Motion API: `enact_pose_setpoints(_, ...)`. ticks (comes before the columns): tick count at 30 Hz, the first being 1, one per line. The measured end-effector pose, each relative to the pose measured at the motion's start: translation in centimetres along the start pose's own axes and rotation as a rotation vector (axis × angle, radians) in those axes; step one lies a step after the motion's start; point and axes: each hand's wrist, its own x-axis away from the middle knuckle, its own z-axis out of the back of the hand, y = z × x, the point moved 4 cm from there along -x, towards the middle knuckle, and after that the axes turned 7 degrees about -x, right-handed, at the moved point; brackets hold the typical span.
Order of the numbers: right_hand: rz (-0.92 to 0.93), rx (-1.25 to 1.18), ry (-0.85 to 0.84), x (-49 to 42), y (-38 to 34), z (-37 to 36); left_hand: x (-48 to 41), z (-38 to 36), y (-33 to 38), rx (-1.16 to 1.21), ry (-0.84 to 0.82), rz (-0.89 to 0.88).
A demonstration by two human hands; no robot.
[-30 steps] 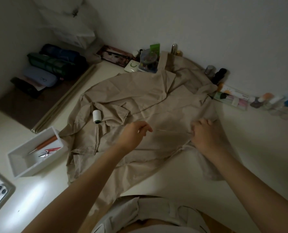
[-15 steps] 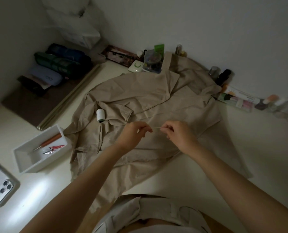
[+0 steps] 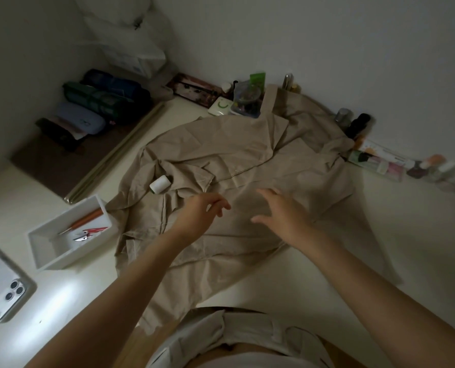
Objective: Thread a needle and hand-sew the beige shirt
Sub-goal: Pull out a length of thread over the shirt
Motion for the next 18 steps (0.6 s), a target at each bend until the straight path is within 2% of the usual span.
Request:
enact_pose_setpoints(3, 0.06, -0.324, -0.06, -0.1, -3.1, -1.4, 0.2, -0.2, 1.1, -0.034, -0.016, -0.077)
enact_pose_setpoints(6, 0.096, -0.426, -0.024, -0.2, -4.0, -1.5, 0.6, -0.1, 1.6, -0.011, -0.005, -0.154)
enact_pose_setpoints(11, 0.062, -0.379, 0.037, 0.0, -2.8, -1.2, 1.0, 0.4, 0.2, -0.012, -0.011, -0.081)
enact_pose_setpoints(14, -0.019, -0.342, 0.118, -0.1, -0.6, -0.9, 1.2, 0.9, -0.7, 0.002, 0.019, -0.017)
enact_pose_setpoints(16, -0.076, -0.258, 0.148, -0.2, 1.1, -0.6, 1.3, 1.3, -1.2, 0.011, 0.043, 0.02)
enact_pose_setpoints(18, -0.146, -0.134, 0.099, -0.2, 2.9, -0.6, 1.4, 1.6, -1.5, 0.011, 0.052, 0.034)
